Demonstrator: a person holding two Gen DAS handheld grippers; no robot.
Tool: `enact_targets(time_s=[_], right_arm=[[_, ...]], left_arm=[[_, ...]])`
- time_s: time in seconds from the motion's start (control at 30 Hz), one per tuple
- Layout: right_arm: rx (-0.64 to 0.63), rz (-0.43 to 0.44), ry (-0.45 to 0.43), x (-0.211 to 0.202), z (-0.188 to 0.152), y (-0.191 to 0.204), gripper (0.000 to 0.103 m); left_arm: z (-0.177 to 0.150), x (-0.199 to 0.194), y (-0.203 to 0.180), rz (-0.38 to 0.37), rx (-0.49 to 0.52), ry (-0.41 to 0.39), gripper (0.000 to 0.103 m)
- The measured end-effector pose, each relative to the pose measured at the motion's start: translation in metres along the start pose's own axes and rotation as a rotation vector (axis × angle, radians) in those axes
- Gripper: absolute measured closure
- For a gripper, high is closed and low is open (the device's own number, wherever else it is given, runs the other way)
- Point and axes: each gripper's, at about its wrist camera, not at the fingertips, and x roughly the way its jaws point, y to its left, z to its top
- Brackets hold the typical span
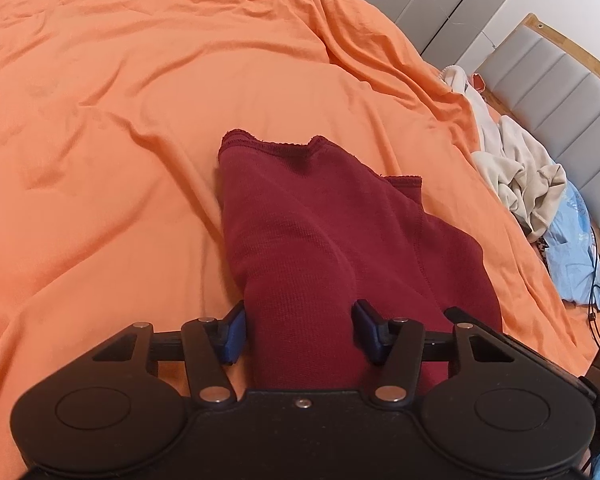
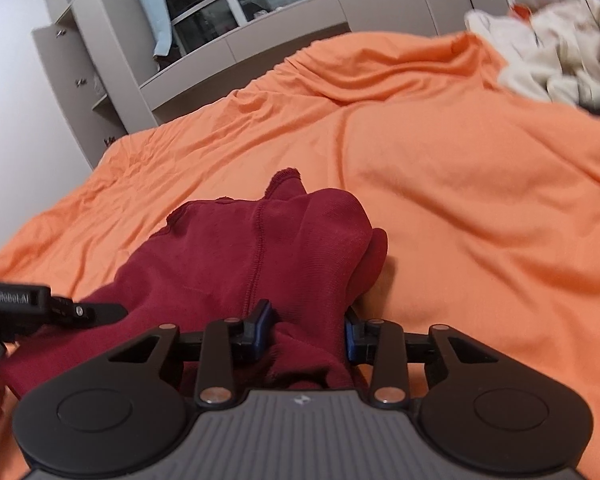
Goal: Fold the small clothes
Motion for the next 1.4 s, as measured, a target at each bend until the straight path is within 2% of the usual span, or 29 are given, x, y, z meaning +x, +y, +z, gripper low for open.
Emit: enact_targets(time_s=[0.23, 0.37, 0.43, 0.6, 0.83, 1.0, 1.17, 1.4], right_arm=[[-0.153, -0.071, -0.044, -0.006, -0.005, 0.026, 0.069], [-0.166, -0.079, -0.043, -0.007, -0.006, 0.031, 0.069], [-0.17, -0.083, -0.047, -0.008, -0.006, 0.032, 0.07], [-0.229, -0.098, -0.111, -0.016, 0.003, 0.045, 0.078], [-0.2, -0.034, -0.195, -0.043, 0.027, 0.071, 0.08], [-0.214, 0.028, -0.224, -0.046, 0.032, 0.103, 0.08], [-0.212, 0.096, -0.181, -0.03, 0.02, 0.133, 0.08], [-0.297, 0.087, -0.103, -0.018, -0.004, 0.165, 0.078]], left_arm=[[-0.001, 0.0, 0.002, -0.003, -0.007, -0.001, 0.046], [-0.001, 0.0, 0.001, -0.003, -0.004, -0.003, 0.047], [-0.001, -0.001, 0.001, -0.007, -0.019, -0.015, 0.055], [0.003, -0.014, -0.01, -0.016, 0.021, -0.055, 0.064], [0.014, -0.048, -0.017, -0.066, 0.047, -0.128, 0.067], [0.015, -0.092, 0.001, -0.054, 0.054, -0.201, 0.067], [0.005, -0.121, 0.044, -0.016, -0.002, -0.223, 0.066], [-0.012, -0.137, 0.079, 0.033, -0.046, -0.186, 0.066]])
